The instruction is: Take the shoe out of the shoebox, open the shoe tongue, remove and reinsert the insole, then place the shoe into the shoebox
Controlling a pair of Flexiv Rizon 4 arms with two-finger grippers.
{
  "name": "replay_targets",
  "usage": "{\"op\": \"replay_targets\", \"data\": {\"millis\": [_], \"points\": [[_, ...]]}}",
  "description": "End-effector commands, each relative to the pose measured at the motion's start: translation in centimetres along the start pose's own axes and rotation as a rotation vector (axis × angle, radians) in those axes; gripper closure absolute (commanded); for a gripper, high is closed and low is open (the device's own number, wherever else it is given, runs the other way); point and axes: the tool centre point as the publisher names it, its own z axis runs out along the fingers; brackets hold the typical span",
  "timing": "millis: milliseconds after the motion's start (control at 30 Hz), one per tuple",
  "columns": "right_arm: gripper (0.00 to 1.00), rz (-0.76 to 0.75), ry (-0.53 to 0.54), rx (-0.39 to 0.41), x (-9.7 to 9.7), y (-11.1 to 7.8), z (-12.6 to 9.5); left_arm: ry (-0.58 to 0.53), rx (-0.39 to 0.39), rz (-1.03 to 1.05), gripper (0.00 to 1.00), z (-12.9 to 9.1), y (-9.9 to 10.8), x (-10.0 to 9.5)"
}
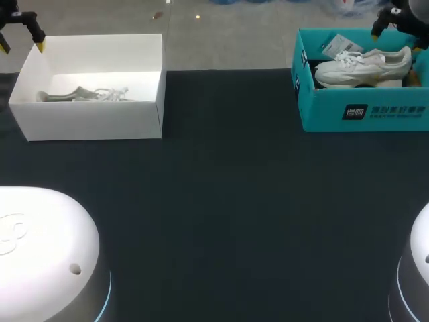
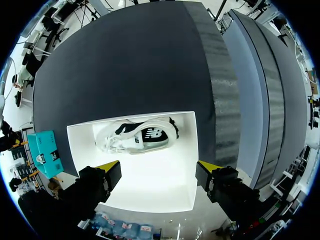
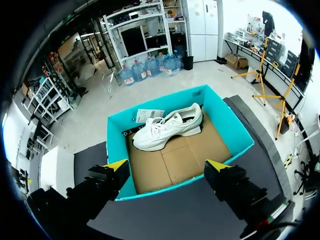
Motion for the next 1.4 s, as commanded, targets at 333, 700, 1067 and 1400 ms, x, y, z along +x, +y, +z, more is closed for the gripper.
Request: {"op": "replay_targets", "data": {"millis": [333,700,1067,1400], "points": [[0.0,-0.046,-0.141,0.127,-2.2,5.5,14.8,0.001,0.001,0.001,0.0,-0.1,0.0,0.1],[0.0,-0.03,-0.111,0.261,-6.1,8.0,18.2,0.001,0.001,0.001,0.0,-0.1,0.0,0.1],[0.0,-0.025,-0.088,0.281,-6.5,8.1,18.0,0.001,0.001,0.001,0.0,-0.1,0.0,0.1],[0.0,0.204,-0.196,0.244,-9.4,9.8,22.9,0.001,0.001,0.001,0.0,-0.1,0.0,0.1]]}}
